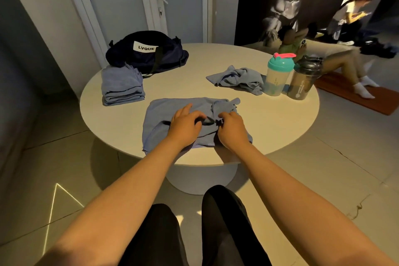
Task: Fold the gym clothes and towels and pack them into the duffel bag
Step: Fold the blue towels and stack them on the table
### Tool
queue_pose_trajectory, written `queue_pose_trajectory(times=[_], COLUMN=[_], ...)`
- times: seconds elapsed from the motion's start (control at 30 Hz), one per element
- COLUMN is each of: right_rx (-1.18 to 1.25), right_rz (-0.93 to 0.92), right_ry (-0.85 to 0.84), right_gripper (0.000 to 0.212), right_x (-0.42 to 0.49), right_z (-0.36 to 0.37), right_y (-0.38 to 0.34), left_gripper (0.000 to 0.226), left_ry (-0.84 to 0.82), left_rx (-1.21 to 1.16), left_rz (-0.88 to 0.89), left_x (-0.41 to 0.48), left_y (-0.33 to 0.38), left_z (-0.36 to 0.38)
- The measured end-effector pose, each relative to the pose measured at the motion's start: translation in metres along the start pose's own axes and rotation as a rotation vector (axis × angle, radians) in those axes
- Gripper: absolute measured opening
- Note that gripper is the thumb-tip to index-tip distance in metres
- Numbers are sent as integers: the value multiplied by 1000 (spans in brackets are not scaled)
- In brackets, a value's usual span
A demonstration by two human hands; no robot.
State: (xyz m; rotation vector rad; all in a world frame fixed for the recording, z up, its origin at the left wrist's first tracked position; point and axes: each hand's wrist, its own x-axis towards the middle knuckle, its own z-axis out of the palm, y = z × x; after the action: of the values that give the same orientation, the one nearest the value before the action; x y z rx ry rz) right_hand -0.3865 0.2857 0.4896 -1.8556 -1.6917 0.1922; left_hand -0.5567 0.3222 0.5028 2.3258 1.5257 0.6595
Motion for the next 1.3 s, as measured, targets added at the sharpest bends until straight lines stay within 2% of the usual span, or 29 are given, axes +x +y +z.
queue_pose_trajectory(times=[0.07,0.13,0.2,0.27,0.43,0.5,0.57,0.67,0.77,0.83,0.9,0.97,1.07,1.13,1.17,1.23,1.3], right_rx=[8,31,48,-4,-119,-148,-182,-245,-240,-210,-198,-210,-202,-194,-188,-206,-242], right_rz=[-17,-48,-52,-35,115,156,172,118,-21,-71,-69,-16,145,182,175,136,119], right_ry=[-14,-25,-25,-55,-200,-252,-280,-276,-293,-302,-243,-202,-282,-298,-288,-284,-315], right_gripper=[30,33,37,51,64,67,70,66,54,49,49,52,59,61,61,63,65], right_x=[12,18,21,22,31,34,37,44,49,50,55,60,66,66,66,68,68], right_z=[1,4,12,19,12,11,11,15,19,18,16,13,8,7,8,12,16], right_y=[-2,-3,0,8,22,24,22,13,2,-4,-5,4,26,31,30,28,29], left_gripper=[36,39,42,43,33,35,47,55,51,40,38,46,54,56,55,49,45], left_ry=[-136,-205,-154,-70,97,111,64,98,180,95,-49,-173,-254,-270,-252,-201,-246], left_rx=[64,146,117,50,-88,-35,61,136,230,239,225,222,313,414,428,338,234], left_rz=[-6,20,-22,-102,-303,-385,-448,-354,-91,54,49,-72,-247,-303,-279,-123,21], left_x=[18,32,41,49,56,56,54,52,54,58,61,66,76,86,92,102,111], left_y=[-2,-5,-12,-28,-80,-95,-100,-90,-61,-41,-30,-28,-31,-26,-20,-5,9], left_z=[5,11,15,14,1,-5,-10,-9,-2,6,14,16,14,12,14,21,32])
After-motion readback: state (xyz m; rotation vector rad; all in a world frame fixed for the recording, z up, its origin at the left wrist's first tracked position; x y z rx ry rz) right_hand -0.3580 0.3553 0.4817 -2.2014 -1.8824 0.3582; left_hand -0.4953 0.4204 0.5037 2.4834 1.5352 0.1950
